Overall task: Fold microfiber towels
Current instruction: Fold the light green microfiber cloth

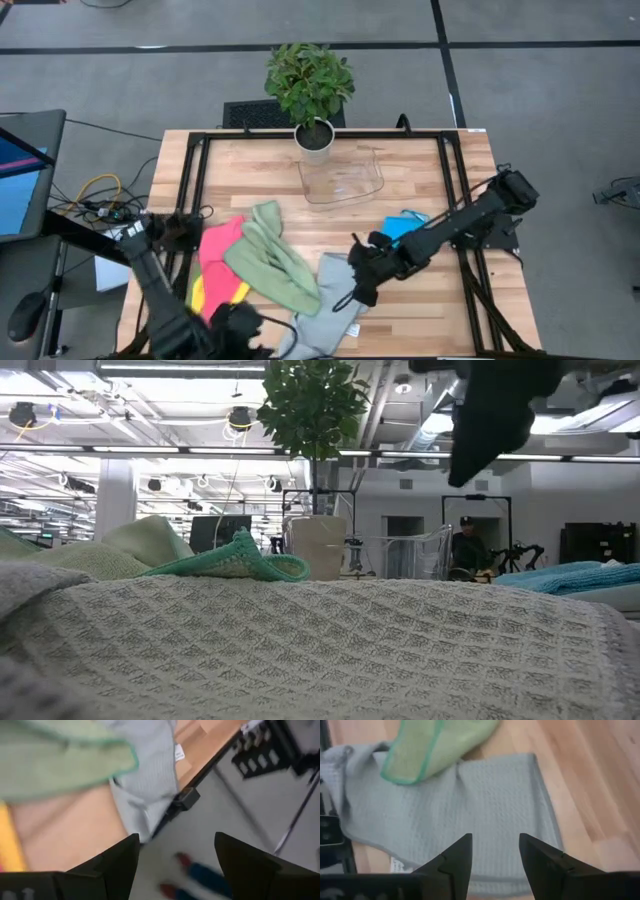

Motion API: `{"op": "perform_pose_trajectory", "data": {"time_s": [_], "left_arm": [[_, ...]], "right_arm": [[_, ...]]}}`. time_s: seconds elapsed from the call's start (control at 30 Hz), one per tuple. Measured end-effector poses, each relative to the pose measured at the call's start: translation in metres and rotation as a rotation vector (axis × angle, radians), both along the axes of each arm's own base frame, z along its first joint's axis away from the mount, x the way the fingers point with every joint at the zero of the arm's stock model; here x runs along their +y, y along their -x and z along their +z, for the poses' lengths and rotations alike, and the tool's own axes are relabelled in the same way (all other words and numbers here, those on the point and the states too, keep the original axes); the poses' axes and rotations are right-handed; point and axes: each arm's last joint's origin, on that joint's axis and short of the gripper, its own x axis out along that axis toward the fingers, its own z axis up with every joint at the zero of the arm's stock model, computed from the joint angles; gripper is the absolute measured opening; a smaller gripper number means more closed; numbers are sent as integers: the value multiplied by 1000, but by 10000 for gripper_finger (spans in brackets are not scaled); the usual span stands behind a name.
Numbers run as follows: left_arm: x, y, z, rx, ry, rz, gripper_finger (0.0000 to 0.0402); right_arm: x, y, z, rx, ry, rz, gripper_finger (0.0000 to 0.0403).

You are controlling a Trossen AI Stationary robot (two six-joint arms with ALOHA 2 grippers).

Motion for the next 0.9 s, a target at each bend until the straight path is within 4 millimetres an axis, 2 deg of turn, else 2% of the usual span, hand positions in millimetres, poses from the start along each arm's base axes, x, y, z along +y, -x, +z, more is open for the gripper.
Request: {"op": "perform_pose_trajectory", "data": {"time_s": [0.13,0.2,0.33,0.43,0.53,0.67,0.77,0.9], "left_arm": [[-28,22,-22,-119,123,175,251],[-38,24,-29,-214,191,232,251],[-40,20,-32,-302,217,279,251],[-33,16,-26,-324,188,266,251],[-15,11,-6,-357,155,238,251],[19,-3,37,-456,124,145,251],[44,-13,76,-551,152,-23,251],[64,-28,115,-771,189,-324,251]], "right_arm": [[-8,-3,-10,109,-81,18,200],[-8,7,-18,204,-62,-11,206],[-4,31,-31,323,-25,-130,210],[0,43,-39,317,-24,-205,210],[-2,46,-47,290,6,-240,210],[-11,30,-49,209,-16,-223,209],[-19,25,-50,200,-7,-216,209],[-25,22,-49,189,8,-227,209]]}}
